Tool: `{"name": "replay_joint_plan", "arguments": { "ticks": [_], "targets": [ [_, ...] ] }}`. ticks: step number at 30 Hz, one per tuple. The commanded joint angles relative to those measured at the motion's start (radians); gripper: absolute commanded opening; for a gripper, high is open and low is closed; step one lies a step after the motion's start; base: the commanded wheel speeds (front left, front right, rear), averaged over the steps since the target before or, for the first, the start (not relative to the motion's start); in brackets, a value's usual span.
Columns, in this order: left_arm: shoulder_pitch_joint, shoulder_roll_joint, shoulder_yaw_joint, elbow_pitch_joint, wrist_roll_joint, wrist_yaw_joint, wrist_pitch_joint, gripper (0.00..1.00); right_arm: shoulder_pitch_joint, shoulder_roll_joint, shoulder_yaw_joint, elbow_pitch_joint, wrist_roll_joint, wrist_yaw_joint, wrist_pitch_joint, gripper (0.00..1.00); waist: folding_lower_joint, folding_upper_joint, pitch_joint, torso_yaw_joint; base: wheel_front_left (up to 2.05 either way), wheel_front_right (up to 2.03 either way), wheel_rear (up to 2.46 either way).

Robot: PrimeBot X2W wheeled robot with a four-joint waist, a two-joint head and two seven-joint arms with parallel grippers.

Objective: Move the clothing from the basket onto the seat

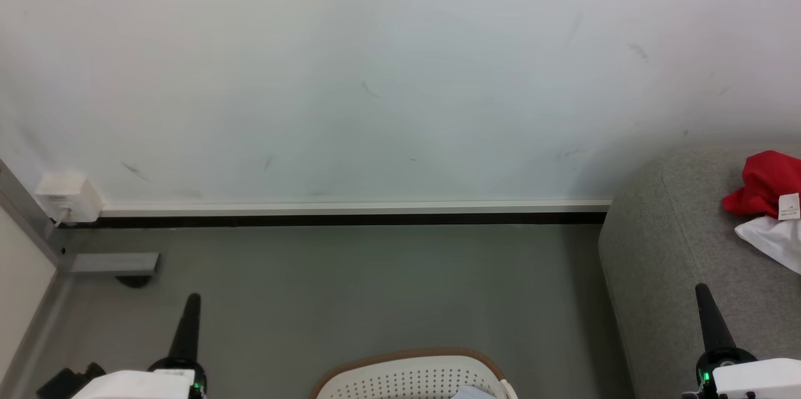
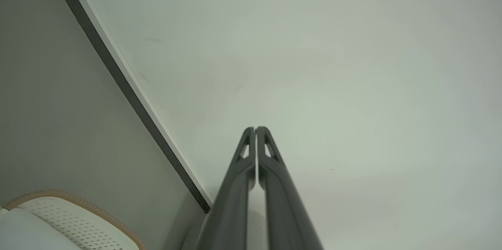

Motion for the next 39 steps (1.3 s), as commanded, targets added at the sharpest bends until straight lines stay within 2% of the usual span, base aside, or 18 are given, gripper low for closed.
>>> {"name": "replay_joint_plan", "arguments": {
  "ticks": [1,39],
  "targets": [
    [-0.018,0.007,0.005,-0.013,-0.031,0.001,0.010,0.00,-0.024,0.001,-0.011,-0.010,0.030,-0.002,0.007,0.00,-0.0001,0.0000,0.001,0.001,0.00,0.00,0.00],
    [-0.027,0.007,0.015,-0.044,-0.310,0.007,0.087,0.00,-0.025,0.004,-0.060,-0.014,0.299,-0.002,0.072,0.00,-0.0001,0.0000,0.019,0.017,0.00,0.00,0.00]
  ]
}}
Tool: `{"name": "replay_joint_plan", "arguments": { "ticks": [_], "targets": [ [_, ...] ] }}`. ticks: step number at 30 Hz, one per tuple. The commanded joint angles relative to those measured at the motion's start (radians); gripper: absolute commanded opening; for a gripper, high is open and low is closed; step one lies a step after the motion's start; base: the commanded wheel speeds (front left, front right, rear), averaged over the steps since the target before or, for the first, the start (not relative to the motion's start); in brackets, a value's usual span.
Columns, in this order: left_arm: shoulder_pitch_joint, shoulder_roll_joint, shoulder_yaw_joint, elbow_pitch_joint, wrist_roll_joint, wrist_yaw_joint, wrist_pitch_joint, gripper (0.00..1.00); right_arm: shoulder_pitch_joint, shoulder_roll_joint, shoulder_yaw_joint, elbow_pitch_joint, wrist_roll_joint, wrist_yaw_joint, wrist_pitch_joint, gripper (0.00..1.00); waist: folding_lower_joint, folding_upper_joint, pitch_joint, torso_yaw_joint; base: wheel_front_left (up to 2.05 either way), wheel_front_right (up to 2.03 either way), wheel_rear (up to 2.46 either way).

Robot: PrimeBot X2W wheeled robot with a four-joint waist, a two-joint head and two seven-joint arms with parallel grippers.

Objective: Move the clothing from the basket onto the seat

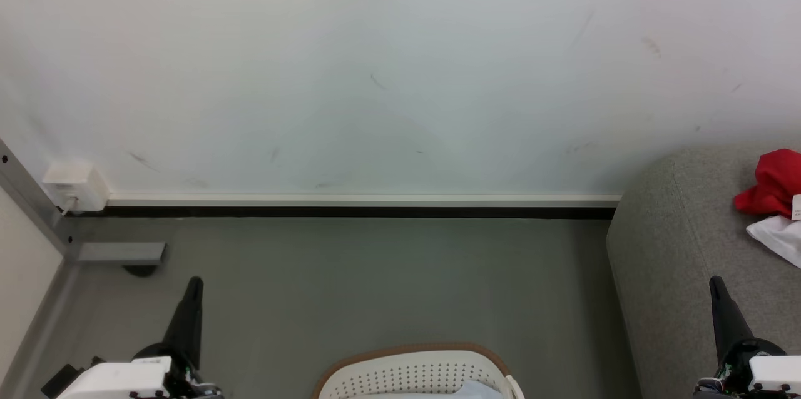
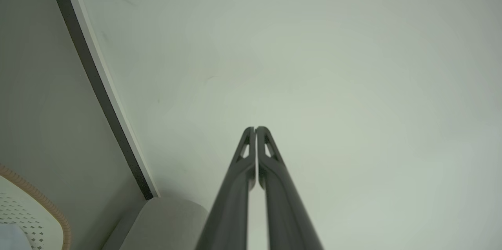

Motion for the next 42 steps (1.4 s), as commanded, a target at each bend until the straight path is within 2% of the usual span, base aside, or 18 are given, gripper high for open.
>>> {"name": "replay_joint_plan", "arguments": {
  "ticks": [1,7,42],
  "targets": [
    [-0.011,0.006,0.004,-0.006,-0.027,-0.001,0.006,0.00,-0.010,-0.001,-0.006,-0.005,0.025,-0.002,0.008,0.00,0.0000,0.0000,0.001,0.001,0.00,0.00,0.00],
    [-0.012,0.006,0.005,-0.011,-0.068,-0.001,0.017,0.00,-0.010,-0.002,-0.013,-0.005,0.062,-0.002,0.015,0.00,-0.0001,0.0000,0.004,0.003,0.00,0.00,0.00],
    [-0.011,0.006,0.005,-0.010,-0.068,0.000,0.018,0.00,-0.008,-0.013,0.003,-0.007,0.074,-0.002,0.002,0.00,-0.0001,0.0000,0.004,0.004,0.00,0.00,0.00]
  ]
}}
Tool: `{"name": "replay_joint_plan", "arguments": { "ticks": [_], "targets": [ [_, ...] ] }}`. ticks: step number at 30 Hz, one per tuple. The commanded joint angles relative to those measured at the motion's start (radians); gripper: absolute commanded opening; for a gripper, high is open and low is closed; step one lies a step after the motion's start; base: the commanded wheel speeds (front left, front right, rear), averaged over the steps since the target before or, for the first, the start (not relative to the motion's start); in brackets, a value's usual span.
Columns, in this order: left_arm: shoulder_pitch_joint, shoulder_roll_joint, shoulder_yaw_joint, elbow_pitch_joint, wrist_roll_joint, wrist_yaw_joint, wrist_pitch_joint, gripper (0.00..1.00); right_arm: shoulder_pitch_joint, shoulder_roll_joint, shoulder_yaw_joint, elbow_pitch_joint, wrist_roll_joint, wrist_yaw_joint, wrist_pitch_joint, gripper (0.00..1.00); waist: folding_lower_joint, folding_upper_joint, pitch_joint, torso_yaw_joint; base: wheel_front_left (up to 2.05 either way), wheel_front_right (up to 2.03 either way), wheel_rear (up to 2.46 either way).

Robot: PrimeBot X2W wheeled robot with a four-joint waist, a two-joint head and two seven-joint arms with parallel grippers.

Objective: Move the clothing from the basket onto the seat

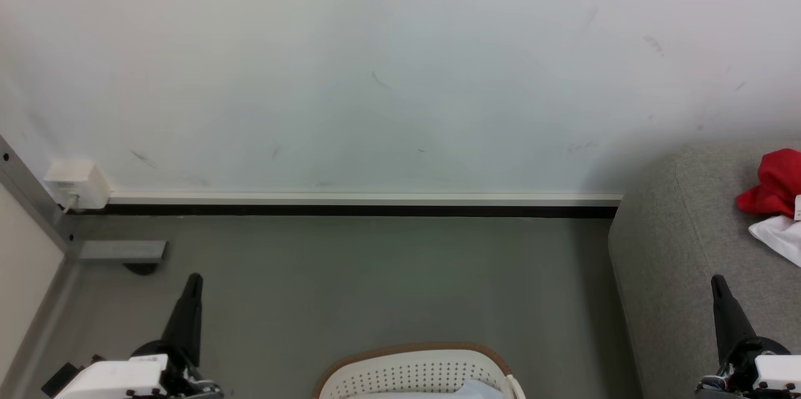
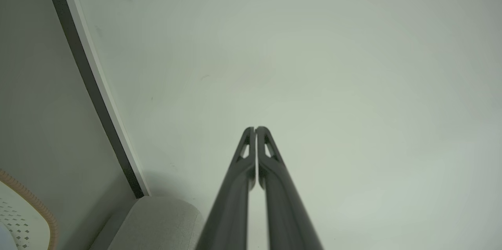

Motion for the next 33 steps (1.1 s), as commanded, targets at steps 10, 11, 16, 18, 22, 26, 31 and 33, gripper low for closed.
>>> {"name": "replay_joint_plan", "arguments": {
  "ticks": [10,11,16,18,22,26,31,33],
  "targets": [
    [-0.006,0.006,0.003,-0.002,-0.014,-0.002,0.005,0.00,-0.005,-0.009,0.005,-0.005,0.013,-0.002,-0.007,0.00,0.0000,0.0000,0.000,0.000,0.00,0.00,0.00],
    [-0.006,0.006,0.003,-0.002,-0.014,-0.002,0.005,0.00,-0.005,-0.009,0.006,-0.005,0.013,-0.002,-0.007,0.00,0.0000,0.0000,0.000,0.000,0.00,0.00,0.00],
    [-0.006,0.006,0.003,-0.002,-0.014,-0.002,0.005,0.00,-0.005,-0.011,0.008,-0.005,0.016,-0.002,-0.007,0.00,0.0000,0.0000,0.000,0.000,0.00,0.00,0.00],
    [-0.006,0.006,0.003,-0.002,-0.014,-0.002,0.005,0.00,-0.005,-0.012,0.009,-0.005,0.017,-0.002,-0.008,0.00,0.0000,0.0000,0.000,0.000,0.00,0.00,0.00],
    [-0.006,0.006,0.003,-0.002,-0.014,-0.002,0.005,0.00,-0.004,-0.013,0.011,-0.006,0.019,-0.002,-0.011,0.00,0.0000,0.0000,0.000,0.000,0.00,0.00,0.00],
    [-0.006,0.006,0.003,-0.002,-0.014,-0.002,0.005,0.00,-0.004,-0.015,0.013,-0.006,0.021,-0.002,-0.011,0.00,0.0000,0.0000,0.000,0.000,0.00,0.00,0.00],
    [-0.006,0.006,0.003,-0.002,-0.014,-0.002,0.005,0.00,-0.004,-0.017,0.015,-0.006,0.022,-0.002,-0.014,0.00,0.0000,0.0000,0.000,0.000,0.00,0.00,0.00],
    [-0.006,0.006,0.003,-0.002,-0.014,-0.002,0.005,0.00,-0.004,-0.018,0.016,-0.006,0.023,-0.002,-0.015,0.00,0.0000,0.0000,0.000,0.000,0.00,0.00,0.00]
  ]
}}
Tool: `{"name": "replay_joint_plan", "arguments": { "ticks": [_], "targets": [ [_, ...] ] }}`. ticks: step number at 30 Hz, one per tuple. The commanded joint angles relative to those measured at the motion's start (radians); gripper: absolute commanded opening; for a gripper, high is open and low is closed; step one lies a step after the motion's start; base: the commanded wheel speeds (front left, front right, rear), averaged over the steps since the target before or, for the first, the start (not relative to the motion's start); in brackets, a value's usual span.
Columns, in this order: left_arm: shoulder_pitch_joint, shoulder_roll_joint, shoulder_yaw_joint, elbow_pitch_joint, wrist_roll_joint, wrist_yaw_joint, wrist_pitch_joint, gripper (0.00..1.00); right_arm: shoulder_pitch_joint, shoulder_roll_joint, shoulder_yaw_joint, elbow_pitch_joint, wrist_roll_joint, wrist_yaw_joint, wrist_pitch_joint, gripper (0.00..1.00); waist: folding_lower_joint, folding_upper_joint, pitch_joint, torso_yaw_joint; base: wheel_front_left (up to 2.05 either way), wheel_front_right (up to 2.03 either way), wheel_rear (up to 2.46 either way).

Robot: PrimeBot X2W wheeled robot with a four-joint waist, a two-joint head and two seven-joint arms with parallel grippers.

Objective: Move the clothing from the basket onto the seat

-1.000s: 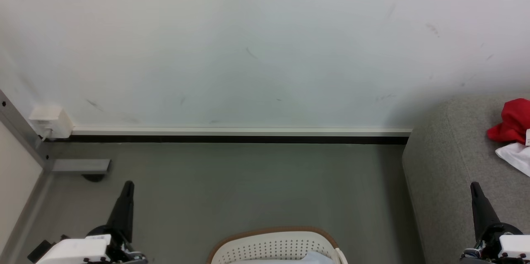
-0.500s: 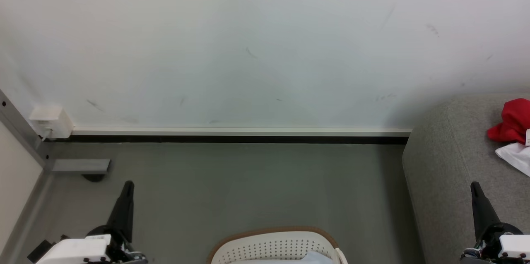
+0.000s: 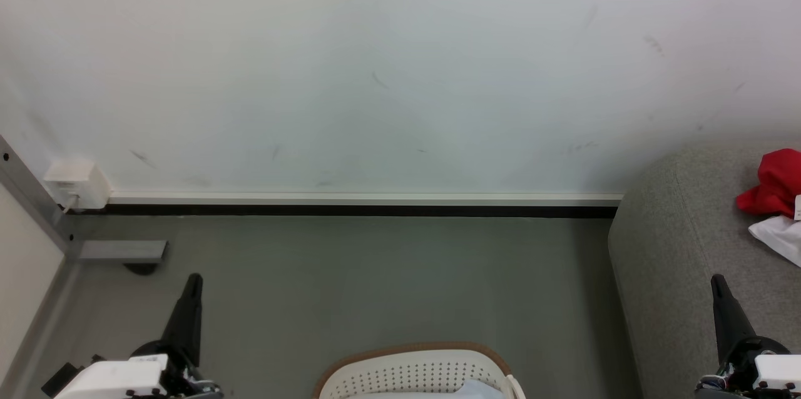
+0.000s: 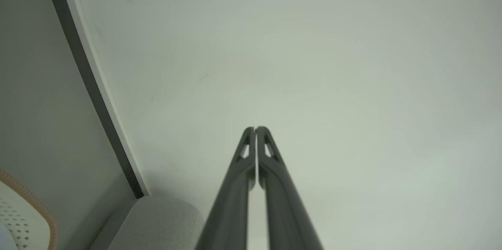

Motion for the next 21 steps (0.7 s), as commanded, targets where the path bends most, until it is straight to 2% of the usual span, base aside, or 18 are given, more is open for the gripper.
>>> {"name": "replay_joint_plan", "arguments": {
  "ticks": [1,21],
  "targets": [
    [-0.006,0.006,0.003,-0.002,-0.014,-0.002,0.004,0.00,-0.004,-0.008,0.001,-0.005,0.008,-0.002,-0.006,0.00,0.0000,0.0000,0.000,0.000,0.00,0.00,0.00],
    [-0.006,0.006,0.003,-0.002,-0.014,-0.002,0.004,0.00,-0.002,-0.016,0.011,-0.006,0.014,-0.002,-0.014,0.00,0.0000,0.0000,0.000,0.000,0.00,0.00,0.00]
  ]
}}
